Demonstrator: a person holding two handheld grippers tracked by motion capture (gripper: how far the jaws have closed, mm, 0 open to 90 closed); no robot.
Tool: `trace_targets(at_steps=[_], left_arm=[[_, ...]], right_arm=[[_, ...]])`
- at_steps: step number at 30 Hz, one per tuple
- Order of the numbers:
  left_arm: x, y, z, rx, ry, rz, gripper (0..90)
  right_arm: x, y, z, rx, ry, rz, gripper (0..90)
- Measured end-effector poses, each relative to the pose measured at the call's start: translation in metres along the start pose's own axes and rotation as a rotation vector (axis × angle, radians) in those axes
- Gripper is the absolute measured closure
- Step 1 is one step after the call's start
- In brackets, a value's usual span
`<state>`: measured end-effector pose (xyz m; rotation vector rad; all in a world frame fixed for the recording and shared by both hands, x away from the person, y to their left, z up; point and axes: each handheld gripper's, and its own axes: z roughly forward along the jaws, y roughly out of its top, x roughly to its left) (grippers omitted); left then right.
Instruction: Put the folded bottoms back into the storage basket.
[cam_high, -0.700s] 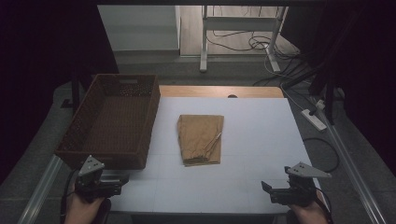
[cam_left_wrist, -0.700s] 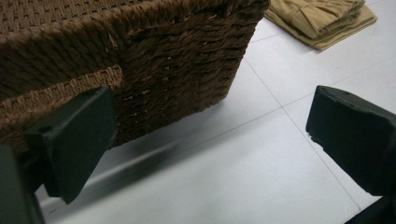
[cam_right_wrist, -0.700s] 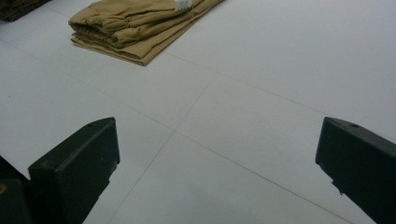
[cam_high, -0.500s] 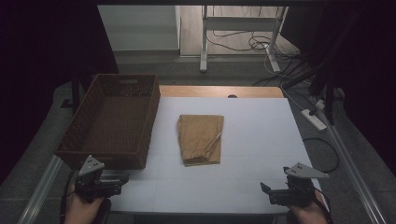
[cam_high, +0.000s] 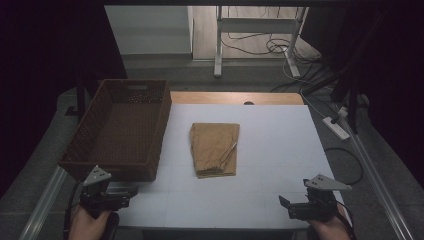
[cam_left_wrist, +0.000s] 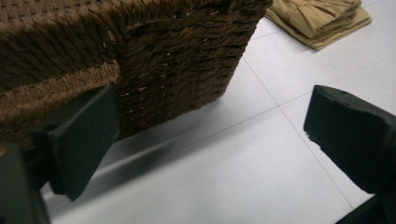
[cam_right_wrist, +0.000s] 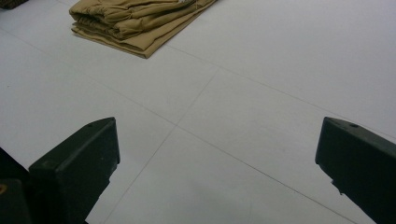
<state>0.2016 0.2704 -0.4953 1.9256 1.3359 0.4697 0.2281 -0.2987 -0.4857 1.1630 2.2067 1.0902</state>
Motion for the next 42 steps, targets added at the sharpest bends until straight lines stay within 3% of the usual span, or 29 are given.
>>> trace_targets(at_steps=[6, 11, 15, 18, 26, 42], left_arm=[[0.002, 0.0, 0.001, 0.003, -0.004, -0.024, 5.2], [0.0, 0.002, 0.001, 0.009, -0.012, -0.004, 5.5], [-0.007, 0.004, 0.003, -0.005, -0.073, -0.007, 5.1], [-0.013, 0.006, 0.006, 0.007, -0.079, 0.018, 4.5], [-0.024, 0.013, 0.011, -0.006, -0.118, 0.039, 4.5], [-0.051, 0.026, 0.029, 0.011, -0.244, 0.113, 4.4]], right_arm=[[0.0, 0.0, 0.001, 0.013, 0.007, -0.009, 0.7], [0.0, 0.0, 0.001, 0.015, 0.012, -0.009, 0.7], [0.0, 0.0, 0.002, 0.018, 0.016, -0.009, 0.7], [0.0, 0.0, 0.002, 0.017, 0.017, -0.011, 0.7], [0.001, 0.001, 0.002, 0.025, 0.022, -0.014, 0.7], [0.001, 0.001, 0.003, 0.033, 0.032, -0.024, 0.7]])
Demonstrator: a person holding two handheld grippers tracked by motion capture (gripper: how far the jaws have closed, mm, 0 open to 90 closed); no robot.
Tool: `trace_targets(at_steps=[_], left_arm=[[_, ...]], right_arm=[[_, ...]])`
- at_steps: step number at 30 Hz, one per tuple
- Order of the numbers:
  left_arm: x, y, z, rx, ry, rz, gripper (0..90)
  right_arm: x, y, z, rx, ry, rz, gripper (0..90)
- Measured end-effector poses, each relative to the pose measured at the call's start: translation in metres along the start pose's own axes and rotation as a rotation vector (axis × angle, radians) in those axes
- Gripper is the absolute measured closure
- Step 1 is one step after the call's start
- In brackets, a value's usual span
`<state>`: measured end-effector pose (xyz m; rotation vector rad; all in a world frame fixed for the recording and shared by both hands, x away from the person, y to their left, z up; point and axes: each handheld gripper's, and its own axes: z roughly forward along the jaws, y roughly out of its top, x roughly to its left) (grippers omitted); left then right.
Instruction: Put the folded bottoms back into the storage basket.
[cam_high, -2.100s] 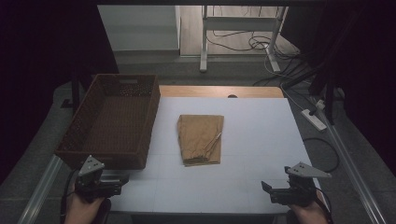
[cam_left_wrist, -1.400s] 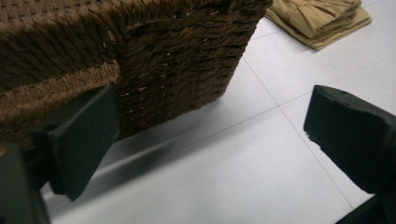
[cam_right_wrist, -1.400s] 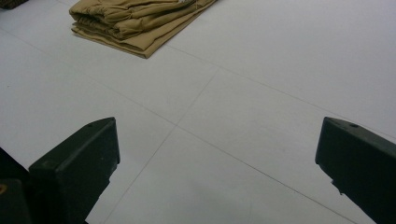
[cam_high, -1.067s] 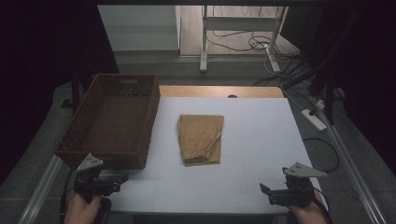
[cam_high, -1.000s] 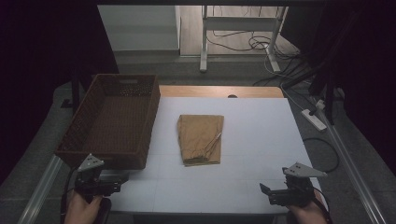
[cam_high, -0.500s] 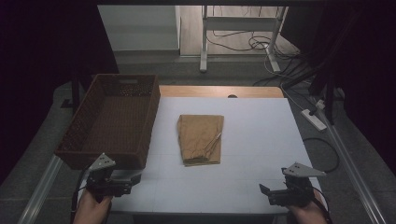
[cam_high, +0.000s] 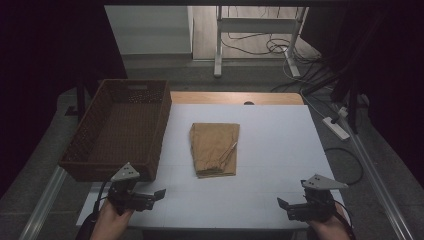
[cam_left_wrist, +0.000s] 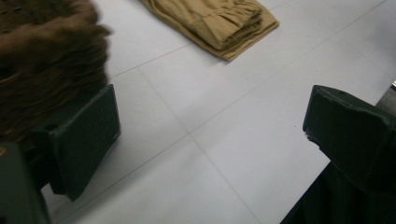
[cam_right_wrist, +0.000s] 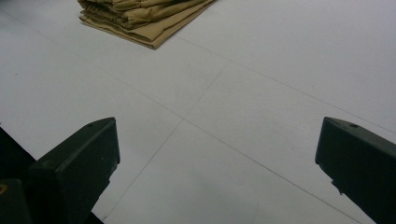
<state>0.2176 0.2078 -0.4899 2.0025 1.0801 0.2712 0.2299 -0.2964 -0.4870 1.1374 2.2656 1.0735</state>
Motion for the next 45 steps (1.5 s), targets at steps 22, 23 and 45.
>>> trace_targets(at_steps=[22, 23, 45], left_arm=[[-0.023, 0.033, 0.044, 0.016, -0.071, 0.128, 4.5], [-0.023, 0.037, 0.051, 0.023, -0.08, 0.134, 4.5], [0.002, 0.089, 0.12, 0.079, -0.089, 0.119, 0.5]], right_arm=[[0.0, 0.0, 0.001, 0.006, 0.001, -0.007, 0.7], [0.0, 0.0, 0.0, 0.004, 0.001, -0.007, 0.7], [0.001, 0.0, -0.001, -0.004, 0.005, -0.012, 0.7]])
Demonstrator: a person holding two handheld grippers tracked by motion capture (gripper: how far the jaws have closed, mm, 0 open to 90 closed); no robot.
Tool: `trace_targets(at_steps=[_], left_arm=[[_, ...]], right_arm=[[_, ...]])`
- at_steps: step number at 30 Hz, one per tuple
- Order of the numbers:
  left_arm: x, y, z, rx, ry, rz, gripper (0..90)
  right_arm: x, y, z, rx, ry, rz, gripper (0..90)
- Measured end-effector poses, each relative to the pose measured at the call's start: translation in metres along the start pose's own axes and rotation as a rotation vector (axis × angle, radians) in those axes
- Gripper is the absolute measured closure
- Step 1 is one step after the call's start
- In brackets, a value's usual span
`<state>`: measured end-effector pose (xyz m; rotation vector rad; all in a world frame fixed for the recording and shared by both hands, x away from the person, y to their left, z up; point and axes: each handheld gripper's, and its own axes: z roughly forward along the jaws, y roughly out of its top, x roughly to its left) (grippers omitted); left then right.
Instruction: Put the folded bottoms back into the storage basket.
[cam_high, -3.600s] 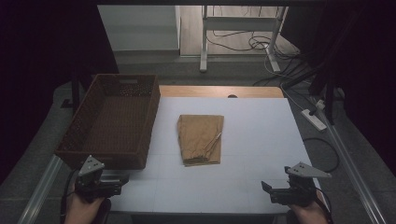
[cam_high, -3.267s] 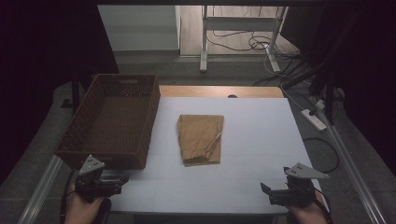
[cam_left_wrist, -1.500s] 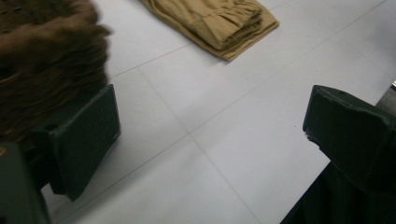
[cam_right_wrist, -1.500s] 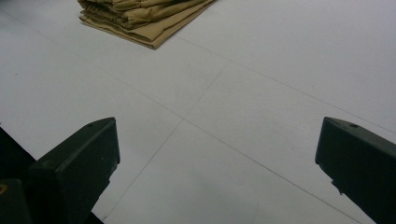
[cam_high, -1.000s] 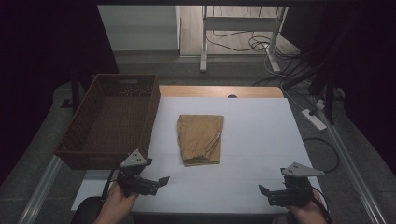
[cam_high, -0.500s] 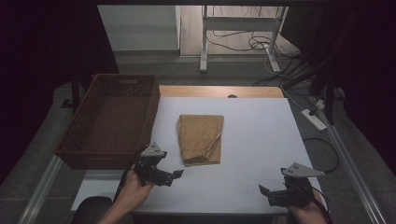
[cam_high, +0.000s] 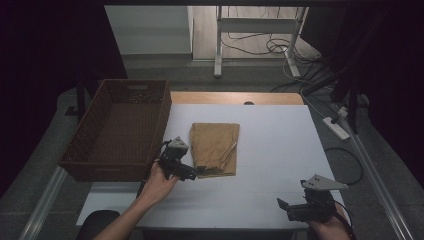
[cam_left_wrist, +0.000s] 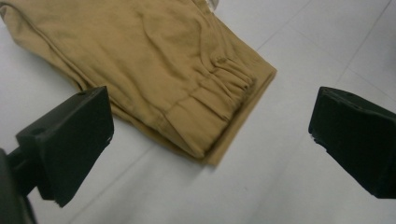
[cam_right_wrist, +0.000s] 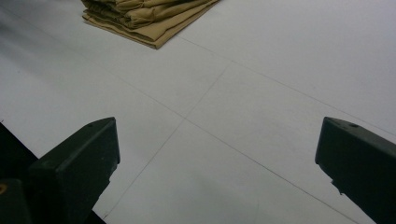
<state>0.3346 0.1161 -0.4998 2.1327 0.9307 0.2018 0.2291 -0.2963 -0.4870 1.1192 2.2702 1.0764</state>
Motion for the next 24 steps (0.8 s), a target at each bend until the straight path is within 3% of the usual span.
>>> trace_targets(at_steps=[11, 21, 24], left_arm=[[0.023, 0.025, 0.022, 0.008, -0.009, 0.005, 0.7], [0.046, 0.043, 0.043, 0.035, 0.041, 0.0, 0.7], [0.058, 0.048, 0.052, 0.05, 0.061, -0.017, 0.7]], right_arm=[[0.0, 0.0, 0.0, -0.001, -0.001, 0.002, 0.7], [0.0, 0.0, 0.0, 0.0, 0.0, 0.003, 0.7], [-0.001, 0.0, 0.0, -0.001, 0.0, 0.004, 0.7]])
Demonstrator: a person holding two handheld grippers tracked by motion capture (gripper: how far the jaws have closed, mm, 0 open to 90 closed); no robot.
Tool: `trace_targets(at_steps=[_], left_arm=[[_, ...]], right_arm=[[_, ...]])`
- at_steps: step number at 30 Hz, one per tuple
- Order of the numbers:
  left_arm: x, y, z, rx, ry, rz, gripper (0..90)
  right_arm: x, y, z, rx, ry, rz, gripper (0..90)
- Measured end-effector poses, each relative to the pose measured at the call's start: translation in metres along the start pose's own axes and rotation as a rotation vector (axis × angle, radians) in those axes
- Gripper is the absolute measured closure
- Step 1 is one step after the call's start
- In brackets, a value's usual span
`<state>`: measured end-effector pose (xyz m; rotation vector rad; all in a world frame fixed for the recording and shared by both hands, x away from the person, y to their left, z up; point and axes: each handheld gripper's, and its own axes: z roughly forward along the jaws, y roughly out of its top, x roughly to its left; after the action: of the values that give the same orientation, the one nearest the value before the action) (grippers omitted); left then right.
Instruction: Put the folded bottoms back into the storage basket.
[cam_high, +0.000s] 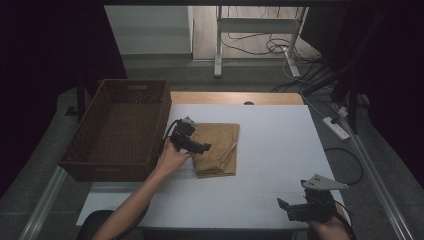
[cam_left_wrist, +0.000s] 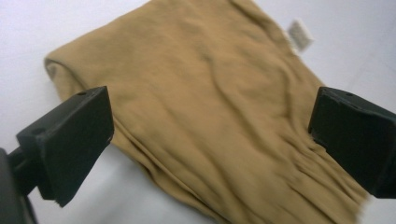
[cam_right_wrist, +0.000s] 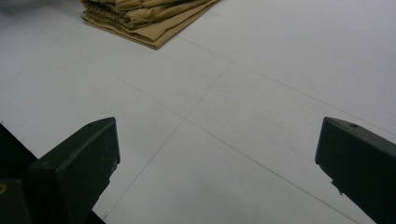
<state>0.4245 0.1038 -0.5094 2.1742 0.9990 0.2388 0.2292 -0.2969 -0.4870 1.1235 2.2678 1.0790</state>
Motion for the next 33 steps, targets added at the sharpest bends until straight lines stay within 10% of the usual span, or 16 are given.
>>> trace_targets(at_steps=[33], left_arm=[[0.081, 0.035, 0.048, 0.085, 0.19, -0.167, 4.6]], right_arm=[[-0.001, 0.0, 0.0, 0.002, 0.007, 0.006, 0.7]])
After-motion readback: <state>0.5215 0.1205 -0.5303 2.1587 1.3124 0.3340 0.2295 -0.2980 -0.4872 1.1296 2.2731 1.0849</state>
